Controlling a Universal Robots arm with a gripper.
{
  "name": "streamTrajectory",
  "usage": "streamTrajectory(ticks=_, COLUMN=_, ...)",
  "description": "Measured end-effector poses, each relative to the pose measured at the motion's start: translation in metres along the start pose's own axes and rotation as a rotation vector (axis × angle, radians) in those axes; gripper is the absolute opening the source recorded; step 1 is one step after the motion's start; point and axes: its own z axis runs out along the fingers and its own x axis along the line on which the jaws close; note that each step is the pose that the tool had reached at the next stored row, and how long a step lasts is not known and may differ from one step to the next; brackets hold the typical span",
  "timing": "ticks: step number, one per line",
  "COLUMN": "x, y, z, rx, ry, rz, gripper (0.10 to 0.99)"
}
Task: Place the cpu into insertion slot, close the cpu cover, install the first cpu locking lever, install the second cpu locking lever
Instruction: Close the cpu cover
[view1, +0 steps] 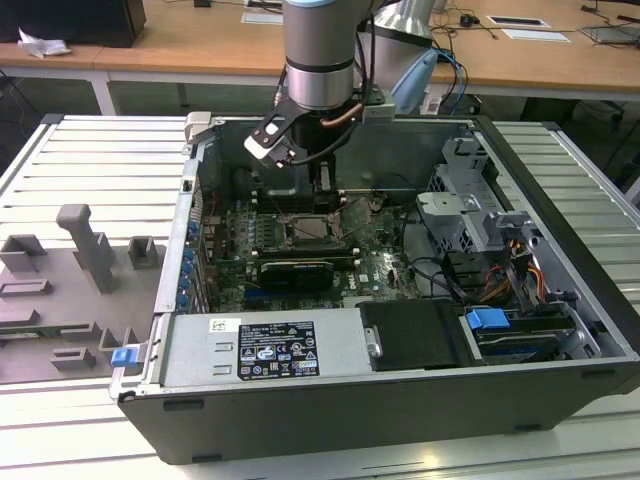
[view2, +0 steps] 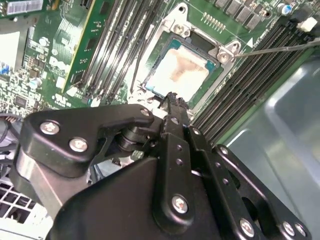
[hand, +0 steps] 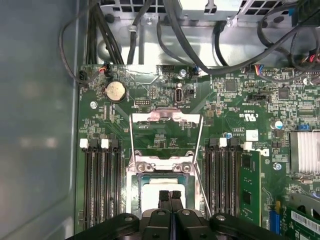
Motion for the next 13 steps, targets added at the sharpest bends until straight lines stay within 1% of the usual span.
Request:
streamTrajectory(ticks=2, x=-0.0001, y=0.0068, z=0.0005, rx=0.002, ry=-0.0001, rz=0.000, gripper=0.106)
streamTrajectory(ticks=6, x=-0.0001, y=0.0085, z=-0.0010, rx=0.003, ry=-0.0002, rz=0.000, gripper=0.106)
streamTrajectory(ticks=8, x=-0.0002, y=0.0092, z=-0.0095, rx=0.003, ry=0.0000, rz=0.000, gripper=0.106)
streamTrajectory(ticks=10, x=-0.0003, y=0.0097, z=-0.0150, rx=0.003, ry=0.0000, rz=0.000, gripper=0.106)
streamTrajectory(ticks=11, x=-0.0003, y=0.0101, z=-0.0201, rx=0.003, ry=-0.0001, rz=0.000, gripper=0.106)
streamTrajectory(ticks=13, x=-0.0003, y=0.0104, z=-0.0241, rx=0.003, ry=0.0000, rz=0.000, gripper=0.106)
